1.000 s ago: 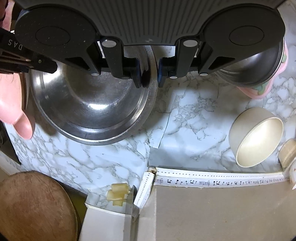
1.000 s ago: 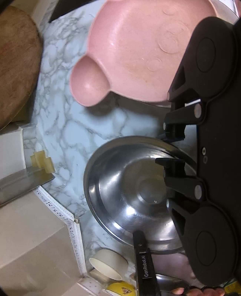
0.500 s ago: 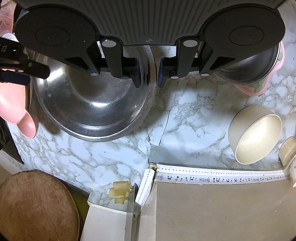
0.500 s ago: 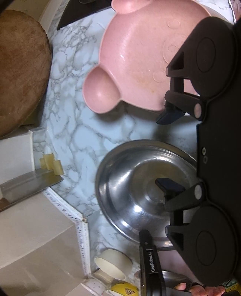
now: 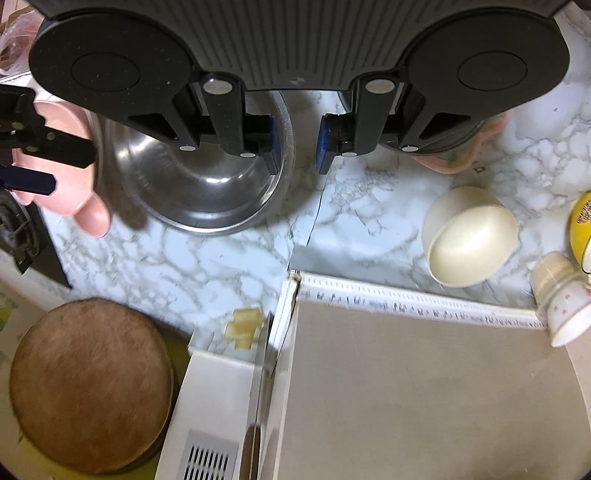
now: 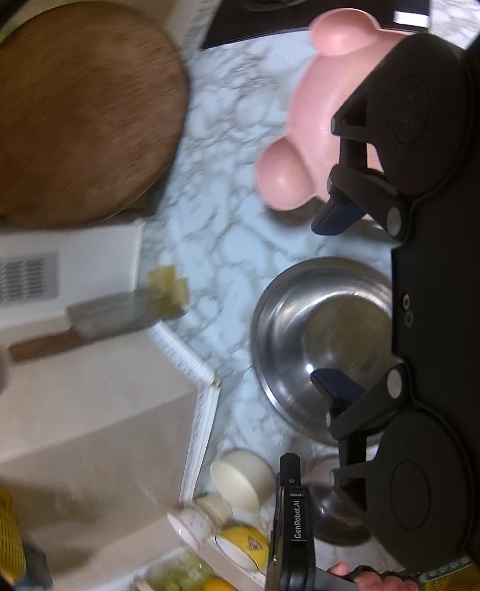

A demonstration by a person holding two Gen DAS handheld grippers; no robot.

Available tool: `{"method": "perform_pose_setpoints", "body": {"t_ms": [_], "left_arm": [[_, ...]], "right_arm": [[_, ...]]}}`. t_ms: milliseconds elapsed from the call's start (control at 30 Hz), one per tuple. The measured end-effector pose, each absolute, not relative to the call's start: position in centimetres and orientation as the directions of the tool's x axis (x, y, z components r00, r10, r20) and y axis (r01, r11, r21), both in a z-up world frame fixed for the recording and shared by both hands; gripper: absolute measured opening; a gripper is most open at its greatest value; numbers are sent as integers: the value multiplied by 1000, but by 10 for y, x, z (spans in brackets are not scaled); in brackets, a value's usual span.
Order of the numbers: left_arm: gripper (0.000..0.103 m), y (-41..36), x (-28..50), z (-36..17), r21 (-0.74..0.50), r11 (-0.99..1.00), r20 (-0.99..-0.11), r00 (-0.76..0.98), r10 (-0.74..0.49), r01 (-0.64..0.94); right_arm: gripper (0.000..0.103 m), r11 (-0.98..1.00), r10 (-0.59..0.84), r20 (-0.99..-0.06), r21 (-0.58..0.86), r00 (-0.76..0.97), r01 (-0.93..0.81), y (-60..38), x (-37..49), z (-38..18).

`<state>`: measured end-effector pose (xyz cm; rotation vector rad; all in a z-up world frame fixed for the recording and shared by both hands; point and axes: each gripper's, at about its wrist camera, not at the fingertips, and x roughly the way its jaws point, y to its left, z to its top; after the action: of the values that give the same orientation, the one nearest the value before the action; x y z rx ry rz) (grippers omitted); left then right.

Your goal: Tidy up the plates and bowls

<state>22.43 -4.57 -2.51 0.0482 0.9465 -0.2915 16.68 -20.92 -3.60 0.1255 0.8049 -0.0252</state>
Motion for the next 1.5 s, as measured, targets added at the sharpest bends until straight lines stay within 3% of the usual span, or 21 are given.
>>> {"method": "perform_pose_setpoints", "body": {"t_ms": [33, 100, 167, 267, 433, 1067, 1267, 1500], "left_arm": [[29, -43, 220, -19, -92, 959, -794, 562, -232, 267], [65, -37, 211, -9, -104, 960, -767, 593, -245, 262], [74, -29, 200, 2, -108, 962, -730, 637, -247, 249], [74, -20, 189, 12, -98, 966, -716, 657, -236, 240], [75, 1, 172, 17, -102, 978, -704, 682, -199, 181], [78, 82, 148, -23, -160, 971, -752, 659, -2, -180], [78, 92, 150, -44, -159, 957, -777, 629, 30, -243], [78, 94, 153, -64, -171, 943, -802, 597, 36, -287]], "right_arm": [[82, 994, 36, -713, 99, 700, 50, -206, 166, -32], [85, 996, 56, -699, 93, 713, 13, -200, 163, -24], [87, 996, 77, -685, 86, 724, -24, -193, 162, -18], [90, 994, 112, -672, 89, 732, -70, -182, 163, -10], [103, 980, 192, -650, 95, 736, -172, -163, 166, -1], [103, 928, 286, -726, 46, 626, -371, -77, 231, -29], [99, 923, 297, -759, 73, 580, -377, -64, 253, -44], [86, 916, 297, -799, 84, 523, -391, -49, 273, -66]]}}
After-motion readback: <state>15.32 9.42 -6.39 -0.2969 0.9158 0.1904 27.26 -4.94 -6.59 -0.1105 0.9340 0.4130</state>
